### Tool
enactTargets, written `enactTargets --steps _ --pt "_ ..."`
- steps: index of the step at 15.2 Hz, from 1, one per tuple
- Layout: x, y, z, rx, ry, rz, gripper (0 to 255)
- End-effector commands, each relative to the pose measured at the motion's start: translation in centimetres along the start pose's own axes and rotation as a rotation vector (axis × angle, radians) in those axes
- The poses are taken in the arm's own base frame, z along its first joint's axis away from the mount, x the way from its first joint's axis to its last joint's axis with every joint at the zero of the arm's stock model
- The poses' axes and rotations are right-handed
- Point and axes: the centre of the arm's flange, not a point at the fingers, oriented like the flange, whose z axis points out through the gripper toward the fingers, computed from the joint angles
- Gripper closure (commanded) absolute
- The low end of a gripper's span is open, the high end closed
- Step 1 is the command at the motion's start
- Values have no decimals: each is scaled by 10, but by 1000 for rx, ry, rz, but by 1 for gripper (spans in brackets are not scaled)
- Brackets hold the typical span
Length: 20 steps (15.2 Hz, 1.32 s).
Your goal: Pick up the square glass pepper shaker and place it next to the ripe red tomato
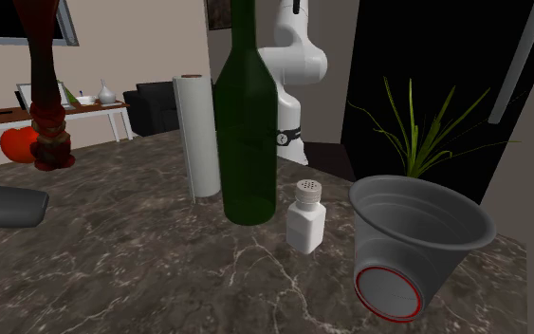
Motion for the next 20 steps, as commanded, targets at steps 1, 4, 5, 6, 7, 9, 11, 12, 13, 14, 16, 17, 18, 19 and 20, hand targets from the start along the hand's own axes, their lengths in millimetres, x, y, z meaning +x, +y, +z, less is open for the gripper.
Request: enactTargets --steps 1,4,5,6,7,9,11,12,13,14,16,17,18,19,20 --pt "0 0 0 0 0 0 0" --pt "28 -16 25 8 -11 24 0" --pt "37 -21 33 11 -15 32 0" --pt "46 -26 41 14 -18 40 0" --pt "56 -31 50 17 -22 48 0" --pt "74 -40 66 22 -29 64 0" --pt "93 -50 83 28 -36 80 0" --pt "102 -55 91 31 -40 88 0" --pt "111 -59 100 33 -44 96 0" --pt "121 -64 108 36 -47 104 0" --pt "139 -73 125 42 -55 120 0" --pt "149 -77 134 45 -58 128 0" --pt "158 -82 142 47 -62 136 0" --pt "167 -86 151 50 -66 144 0" --pt "177 -91 159 53 -69 152 0"
